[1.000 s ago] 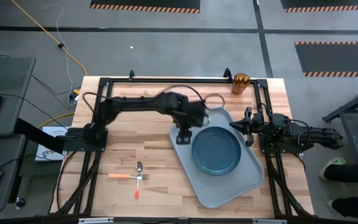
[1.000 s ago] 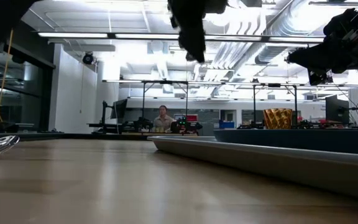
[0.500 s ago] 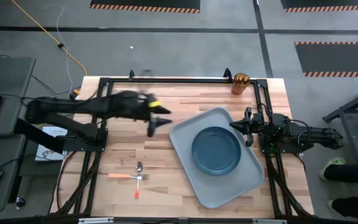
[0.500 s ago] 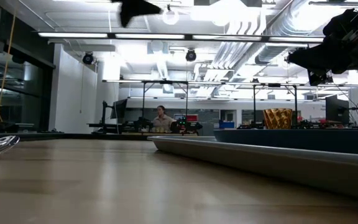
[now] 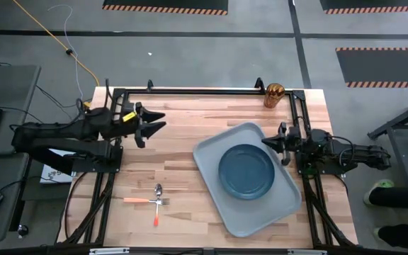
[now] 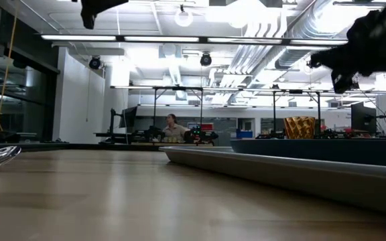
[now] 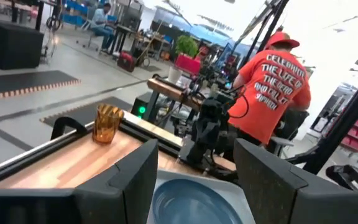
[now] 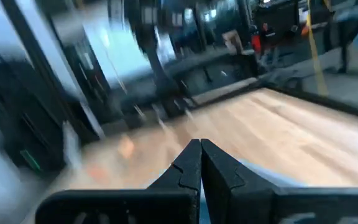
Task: Pick and place plate/cup/fork/spoon on tray
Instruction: Put the brown glass on the gray serving tray to the top left of the blue plate
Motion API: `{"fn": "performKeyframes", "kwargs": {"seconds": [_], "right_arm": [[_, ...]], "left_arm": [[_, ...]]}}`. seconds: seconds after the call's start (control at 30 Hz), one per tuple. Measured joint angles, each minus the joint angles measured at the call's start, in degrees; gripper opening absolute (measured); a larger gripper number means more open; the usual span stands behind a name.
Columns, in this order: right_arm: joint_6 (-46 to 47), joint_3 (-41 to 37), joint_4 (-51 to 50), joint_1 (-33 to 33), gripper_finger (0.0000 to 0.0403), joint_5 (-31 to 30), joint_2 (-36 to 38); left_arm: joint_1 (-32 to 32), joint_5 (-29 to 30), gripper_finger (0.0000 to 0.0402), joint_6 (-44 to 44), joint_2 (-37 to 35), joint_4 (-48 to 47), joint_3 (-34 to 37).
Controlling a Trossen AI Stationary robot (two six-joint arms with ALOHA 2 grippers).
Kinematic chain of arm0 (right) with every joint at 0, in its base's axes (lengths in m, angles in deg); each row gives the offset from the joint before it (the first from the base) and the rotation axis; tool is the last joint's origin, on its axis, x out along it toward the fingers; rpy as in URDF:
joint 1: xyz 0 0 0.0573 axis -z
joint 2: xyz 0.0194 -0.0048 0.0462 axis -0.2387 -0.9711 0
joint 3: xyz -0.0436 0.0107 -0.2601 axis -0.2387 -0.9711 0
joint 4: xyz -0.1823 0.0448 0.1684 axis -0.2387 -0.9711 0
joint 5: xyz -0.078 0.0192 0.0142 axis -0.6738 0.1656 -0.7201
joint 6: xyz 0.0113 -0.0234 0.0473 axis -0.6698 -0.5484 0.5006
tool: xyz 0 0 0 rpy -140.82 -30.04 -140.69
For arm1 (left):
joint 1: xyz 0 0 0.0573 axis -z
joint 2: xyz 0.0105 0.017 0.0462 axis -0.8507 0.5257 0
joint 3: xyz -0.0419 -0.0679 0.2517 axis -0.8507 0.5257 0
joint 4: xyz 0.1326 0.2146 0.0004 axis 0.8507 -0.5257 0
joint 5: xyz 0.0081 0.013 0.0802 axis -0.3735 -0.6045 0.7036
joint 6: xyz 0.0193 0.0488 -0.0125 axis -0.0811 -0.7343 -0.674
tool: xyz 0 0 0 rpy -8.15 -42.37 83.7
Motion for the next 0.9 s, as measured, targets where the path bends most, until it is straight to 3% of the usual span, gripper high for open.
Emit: {"fn": "performKeyframes", "kwargs": {"seconds": [0.1, 0.23, 0.4, 0.53, 0.67, 0.9], "right_arm": [[11.8, -0.02, 9.47, 0.0, 0.0, -5.99, 0.0], [22.87, 0.0, 24.01, 0.0, 0.0, -18.45, -0.78], [17.83, 3.31, 38.92, 0.0, 0.0, -20.51, -8.84], [12.56, 14.66, 38.87, 0.04, 0.0, -24.76, -22.25], [10.34, 29.88, 24.12, 3.43, 0.0, -34.17, -36.45], [21.22, 56.85, -39.15, 22.55, 0.0023, -29.64, -56.94]], "left_arm": [[-0.01, 0.0, 0.02, -0.71, -0.12, 0.19, 0.0], [0.0, 0.0, 0.02, -0.73, 0.33, 0.1, 0.02], [0.0, -0.01, 0.02, -0.79, 0.51, -0.03, 0.04], [-0.02, 0.07, 0.02, -1.62, 0.55, -0.12, 0.04], [-0.02, 0.13, 0.02, -2.32, 0.56, -0.1, 0.04], [-0.02, 0.15, 0.02, -2.31, 0.56, -0.22, 0.04]]}}
